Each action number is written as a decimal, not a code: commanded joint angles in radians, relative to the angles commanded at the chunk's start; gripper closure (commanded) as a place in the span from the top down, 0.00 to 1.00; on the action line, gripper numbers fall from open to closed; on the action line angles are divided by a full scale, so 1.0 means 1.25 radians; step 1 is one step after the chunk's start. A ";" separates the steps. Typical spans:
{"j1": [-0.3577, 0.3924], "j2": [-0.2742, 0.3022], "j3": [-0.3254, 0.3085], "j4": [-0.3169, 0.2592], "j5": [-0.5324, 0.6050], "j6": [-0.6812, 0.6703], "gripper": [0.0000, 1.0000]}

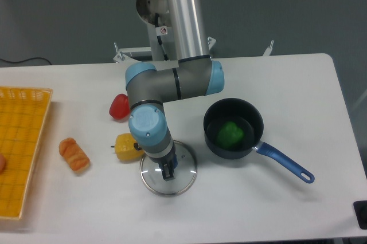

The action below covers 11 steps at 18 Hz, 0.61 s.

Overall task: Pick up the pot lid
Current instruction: 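Close the gripper around the blue lid knob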

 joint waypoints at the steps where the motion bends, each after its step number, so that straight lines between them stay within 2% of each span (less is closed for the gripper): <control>1: 0.000 0.001 0.000 0.000 0.001 0.000 0.54; 6: 0.002 0.005 0.009 -0.005 0.000 0.000 0.53; 10: 0.009 0.020 0.033 -0.045 -0.002 0.007 0.53; 11: 0.010 0.021 0.045 -0.068 -0.001 0.016 0.53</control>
